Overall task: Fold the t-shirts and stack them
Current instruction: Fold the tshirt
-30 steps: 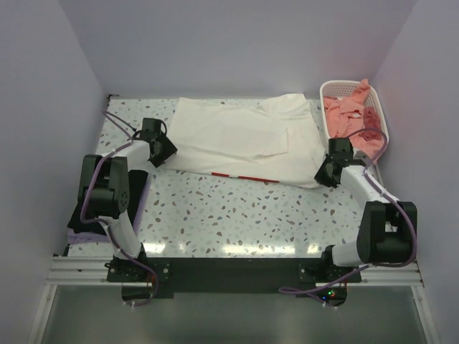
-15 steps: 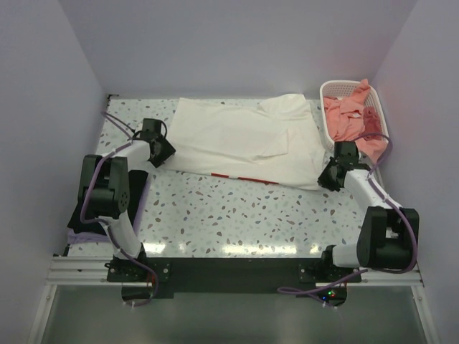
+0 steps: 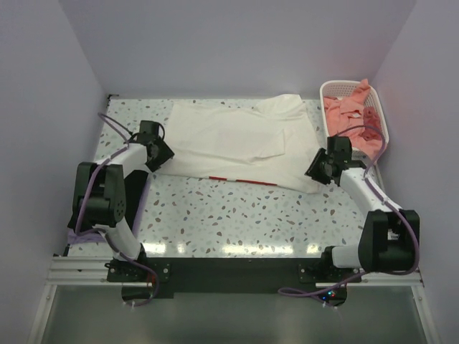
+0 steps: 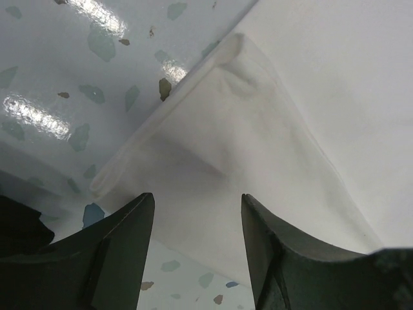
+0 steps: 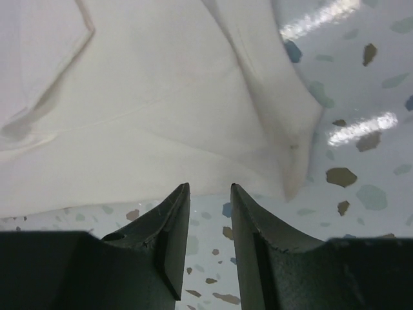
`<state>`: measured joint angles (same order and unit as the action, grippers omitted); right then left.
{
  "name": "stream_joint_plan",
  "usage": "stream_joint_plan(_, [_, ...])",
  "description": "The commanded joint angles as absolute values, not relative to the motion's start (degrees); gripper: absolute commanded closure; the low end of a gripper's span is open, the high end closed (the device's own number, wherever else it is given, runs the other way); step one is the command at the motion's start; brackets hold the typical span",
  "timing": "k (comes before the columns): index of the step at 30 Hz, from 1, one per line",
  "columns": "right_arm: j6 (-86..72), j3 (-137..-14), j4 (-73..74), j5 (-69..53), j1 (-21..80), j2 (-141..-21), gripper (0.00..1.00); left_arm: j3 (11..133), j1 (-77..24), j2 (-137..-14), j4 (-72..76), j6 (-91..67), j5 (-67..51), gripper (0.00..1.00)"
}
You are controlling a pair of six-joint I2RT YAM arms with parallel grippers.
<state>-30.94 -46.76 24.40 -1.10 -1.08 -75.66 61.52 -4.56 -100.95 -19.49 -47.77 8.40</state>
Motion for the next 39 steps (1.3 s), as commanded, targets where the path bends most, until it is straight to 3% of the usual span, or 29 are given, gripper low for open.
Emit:
stream_joint_plan(1, [-32.78, -51.84, 19.34, -2.03, 3.59, -79.35, 0.65, 64.68, -4.22, -97.30, -19.69, -45.97, 6.42, 0.39])
stream_joint_plan(14, [-37.88, -60.99, 4.40, -9.31, 10.28, -98.77, 0.65, 70.05, -7.47, -103.97, -14.41, -47.20, -2.28, 0.41])
stream_joint_plan(26, [-39.46, -68.29, 1.59, -6.59, 16.78, -108.71, 0.68, 70.22, -7.56, -104.76, -13.36, -46.93, -3.78, 0.41])
stream_joint_plan(32, [-39.99, -72.07, 0.26, -6.24, 17.49, -112.76, 0.60, 70.31, -7.56, -104.85, -13.27, -46.58, -3.96, 0.41])
stream_joint_plan(39, [-39.64, -76.55, 0.44, -5.36, 17.93, -115.13, 0.59, 70.58, -7.56, -105.03, -13.01, -46.32, -4.31, 0.41])
